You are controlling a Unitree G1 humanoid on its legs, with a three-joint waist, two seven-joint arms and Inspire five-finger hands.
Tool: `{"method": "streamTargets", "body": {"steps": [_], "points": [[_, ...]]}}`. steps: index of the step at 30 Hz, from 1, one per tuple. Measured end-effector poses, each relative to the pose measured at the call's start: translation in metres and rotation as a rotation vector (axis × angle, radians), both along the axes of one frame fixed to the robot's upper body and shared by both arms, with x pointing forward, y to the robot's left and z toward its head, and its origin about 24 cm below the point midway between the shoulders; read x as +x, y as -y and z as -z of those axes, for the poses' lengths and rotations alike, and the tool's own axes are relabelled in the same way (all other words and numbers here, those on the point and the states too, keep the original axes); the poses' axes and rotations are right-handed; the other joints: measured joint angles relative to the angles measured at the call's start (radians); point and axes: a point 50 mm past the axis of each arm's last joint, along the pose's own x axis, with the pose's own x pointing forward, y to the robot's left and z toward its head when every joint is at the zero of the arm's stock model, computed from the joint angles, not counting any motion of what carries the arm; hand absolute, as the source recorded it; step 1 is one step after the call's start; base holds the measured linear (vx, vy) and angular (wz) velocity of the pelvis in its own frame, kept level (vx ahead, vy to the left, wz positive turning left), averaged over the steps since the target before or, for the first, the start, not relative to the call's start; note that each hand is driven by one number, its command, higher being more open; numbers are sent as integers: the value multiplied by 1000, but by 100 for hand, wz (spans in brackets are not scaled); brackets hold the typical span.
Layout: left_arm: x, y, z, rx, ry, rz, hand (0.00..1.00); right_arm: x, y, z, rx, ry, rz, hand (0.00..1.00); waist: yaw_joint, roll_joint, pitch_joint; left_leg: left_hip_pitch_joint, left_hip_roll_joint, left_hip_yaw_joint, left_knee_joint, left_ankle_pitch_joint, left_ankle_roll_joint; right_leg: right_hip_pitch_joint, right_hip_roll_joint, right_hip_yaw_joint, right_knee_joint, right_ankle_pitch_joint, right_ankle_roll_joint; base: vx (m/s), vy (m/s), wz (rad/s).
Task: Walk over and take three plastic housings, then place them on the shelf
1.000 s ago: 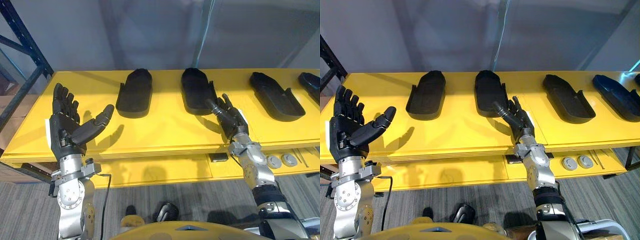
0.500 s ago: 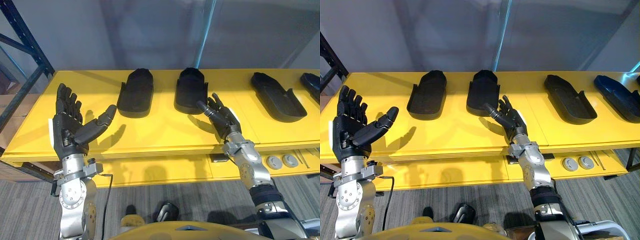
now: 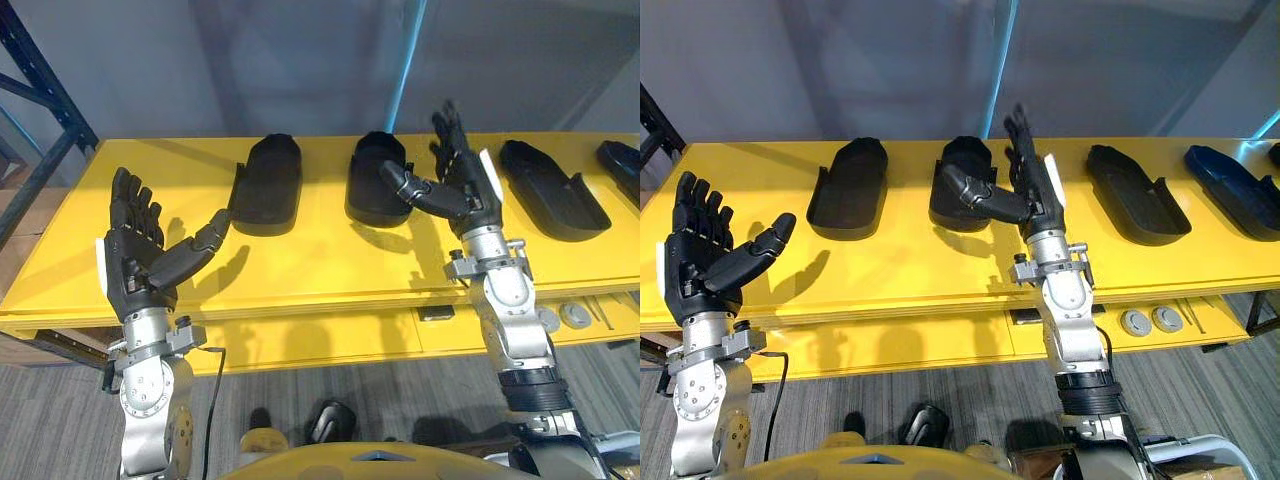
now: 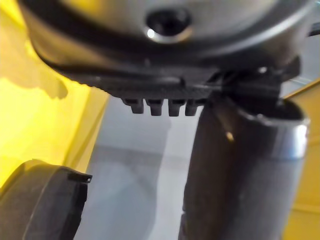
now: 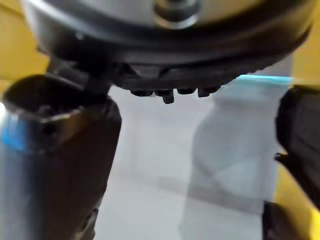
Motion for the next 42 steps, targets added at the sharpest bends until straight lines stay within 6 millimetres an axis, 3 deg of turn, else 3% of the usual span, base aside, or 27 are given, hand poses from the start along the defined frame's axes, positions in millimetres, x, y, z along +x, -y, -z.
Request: {"method": "streamTargets", "body": {"steps": [3, 10, 15, 18, 26, 36, 42], "points": [[4, 2, -2, -3, 6, 5, 100, -3, -13, -7, -1, 29, -112, 100, 0, 0, 0, 1, 0, 1, 0, 0, 0, 0, 0, 1, 0, 0, 0, 4, -2, -1], [7, 6, 0, -20, -19, 8, 100, 4, -64, 3, 27, -97, -378, 100, 19, -1, -1, 3, 0, -5, 0, 0, 0, 7, 0, -5, 0, 0, 0, 2, -3, 2], [7, 9, 2, -41, -30, 0, 100, 21, -83, 11, 71, -177, -379, 100, 40, -2, -1, 1, -1, -33, 0, 5, 1, 24, 0, -32, 0, -2, -1, 1, -5, 14], [6, 8, 4, -43, -39, -9, 100, 23, -87, 11, 106, -184, -345, 100, 60, -2, -1, -2, -2, -40, 0, 7, 1, 25, 0, -39, 0, -4, 1, 2, -10, 9], [5, 7, 6, -51, -48, -24, 100, 34, -93, 15, 182, -236, -230, 100, 60, -3, -2, -7, -2, -54, -1, 11, 2, 28, 0, -50, -1, -10, -6, -5, -7, 4], [3, 9, 8, -70, -55, -30, 100, 39, -90, 31, 182, -340, -159, 100, 56, -4, -2, -16, -2, -54, 0, 13, 2, 19, 0, -50, -1, -6, -1, 0, 0, 0], [-2, 7, 14, -71, -85, -39, 100, 34, -99, 53, 145, -441, -193, 100, 54, -4, -2, -15, -2, -54, 0, 13, 2, 19, 0, -49, 0, -10, -6, 0, 0, 0]]}}
